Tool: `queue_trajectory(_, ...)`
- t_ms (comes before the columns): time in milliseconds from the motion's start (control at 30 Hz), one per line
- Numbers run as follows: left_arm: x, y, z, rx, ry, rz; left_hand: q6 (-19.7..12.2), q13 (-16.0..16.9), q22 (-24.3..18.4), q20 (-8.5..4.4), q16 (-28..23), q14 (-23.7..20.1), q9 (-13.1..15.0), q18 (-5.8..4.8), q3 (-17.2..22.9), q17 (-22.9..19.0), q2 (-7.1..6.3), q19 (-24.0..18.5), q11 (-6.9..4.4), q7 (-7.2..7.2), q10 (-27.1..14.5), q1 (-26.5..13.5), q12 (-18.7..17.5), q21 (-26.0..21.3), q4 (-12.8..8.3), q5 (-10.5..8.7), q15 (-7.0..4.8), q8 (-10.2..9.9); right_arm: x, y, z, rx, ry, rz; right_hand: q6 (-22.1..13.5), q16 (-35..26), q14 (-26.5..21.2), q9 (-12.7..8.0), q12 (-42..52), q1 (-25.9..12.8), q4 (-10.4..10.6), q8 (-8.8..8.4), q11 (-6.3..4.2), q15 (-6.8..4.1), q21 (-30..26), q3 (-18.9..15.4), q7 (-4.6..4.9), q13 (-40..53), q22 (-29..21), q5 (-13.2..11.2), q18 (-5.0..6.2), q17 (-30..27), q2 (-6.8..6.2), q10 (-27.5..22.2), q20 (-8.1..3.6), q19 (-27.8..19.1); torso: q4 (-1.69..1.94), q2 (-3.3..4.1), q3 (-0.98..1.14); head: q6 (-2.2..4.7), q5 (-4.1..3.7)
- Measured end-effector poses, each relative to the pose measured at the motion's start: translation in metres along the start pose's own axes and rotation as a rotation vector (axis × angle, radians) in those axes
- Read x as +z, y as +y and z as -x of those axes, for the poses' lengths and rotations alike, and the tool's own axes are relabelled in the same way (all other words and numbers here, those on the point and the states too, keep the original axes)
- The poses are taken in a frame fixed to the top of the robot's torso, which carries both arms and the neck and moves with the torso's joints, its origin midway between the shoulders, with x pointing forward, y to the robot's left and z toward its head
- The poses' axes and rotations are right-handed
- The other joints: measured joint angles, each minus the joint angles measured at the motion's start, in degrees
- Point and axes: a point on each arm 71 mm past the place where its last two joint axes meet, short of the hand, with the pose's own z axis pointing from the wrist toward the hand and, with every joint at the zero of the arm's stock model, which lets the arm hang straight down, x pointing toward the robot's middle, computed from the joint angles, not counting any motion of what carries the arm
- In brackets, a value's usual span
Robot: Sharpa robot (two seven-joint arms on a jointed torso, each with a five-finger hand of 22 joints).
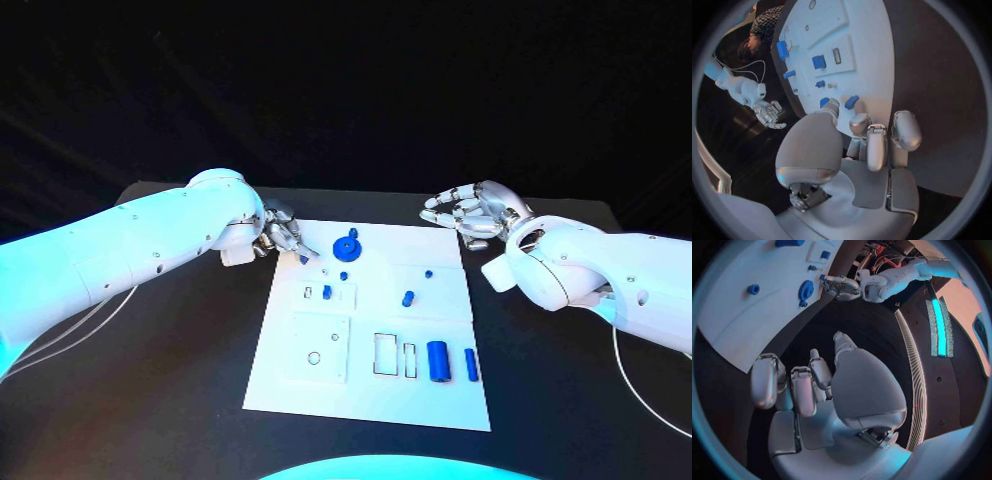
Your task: Assemble the parts on the task board
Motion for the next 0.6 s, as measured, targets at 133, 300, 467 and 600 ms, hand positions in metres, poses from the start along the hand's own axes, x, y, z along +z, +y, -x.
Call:
queue_trajectory(133, 0.0, -0.0003, -0.0002, 0.001, 0.001, -0.001, 0.33, 0.14, 0.16, 0.0, 0.0, 0.0, -0.12, 0.0, 0.0, 0.0, 1.36, 0.0, 0.0, 0.07, 0.0, 1.35, 0.0, 0.0, 0.0, 0.0, 0.0, 0.0, 0.0, -0.0002, 0.0, 0.0, 0.0, 0.0, 0.0, 0.0, 0.0, 0.0, 0.0, 0.0, 0.0, 0.0, 0.0, 0.0, 0.0, 0.0, 0.0, 0.0, 0.0, 0.0, 0.0, 0.05, 0.0, 0.0, 0.0, 0.0, -0.02, 0.0, 0.02, -0.01, 0.05)
queue_trajectory(300, 0.0001, 0.0001, 0.0001, -0.001, 0.001, -0.001, 0.63, 0.23, 0.24, 0.0, 0.0, 0.0, -0.34, 0.0, 1.16, 0.0, 4.03, 0.0, -0.2, -0.21, -0.2, 5.14, 0.0, 0.0, -0.01, 0.0, 0.0, 0.16, 0.0, -0.0003, 0.0, 0.0, 0.0, -0.001, 0.0, 0.0, 0.0, 0.0, 0.0, 0.0, 0.0, 0.0, 0.0, 0.0, 0.0, 0.0, 0.0, 0.0, -0.01, 0.0, 0.0, 0.05, 0.0, 0.0, 0.0, 0.0, -0.03, 0.0, 0.03, -0.02, 0.06)
queue_trajectory(467, -0.0001, -0.0001, 0.0006, -0.002, 0.001, -0.003, 0.62, 0.04, 0.22, -0.21, 0.0, 0.0, -0.52, 0.0, 3.15, 0.0, 4.98, -0.21, -0.42, -0.21, -0.42, 8.51, 0.0, 0.0, -0.09, 0.0, 0.0, 0.42, 0.0, -0.0003, 0.0, 0.0, 0.0, -0.001, 0.0, 0.0, 0.0, 0.0, 0.0, 0.01, 0.0, 0.0, 0.0, 0.0, 0.0, 0.0, 0.0, 0.0, -0.01, 0.0, 0.0, 0.04, -0.01, 0.0, 0.0, 0.0, -0.02, 0.0, 0.03, -0.08, 0.06)
queue_trajectory(600, -0.0004, -0.001, 0.0008, -0.004, 0.003, -0.008, 0.29, -0.1, 0.15, -0.21, 0.0, 0.0, -0.8, 0.0, 5.51, 0.0, 5.34, -0.2, -0.51, -0.31, -0.51, 10.78, 0.0, 0.0, -0.01, -0.02, 0.0, 0.73, 0.0001, -0.0004, 0.0001, 0.0, -0.001, -0.001, 0.0, 0.0, 0.0, 0.0, 0.0, 0.01, 0.0, 0.0, 0.0, 0.0, 0.0, 0.0, 0.0, 0.0, -0.01, 0.0, 0.0, 0.04, -0.01, 0.0, 0.0, 0.0, -0.02, 0.0, 0.02, -0.1, 0.04)
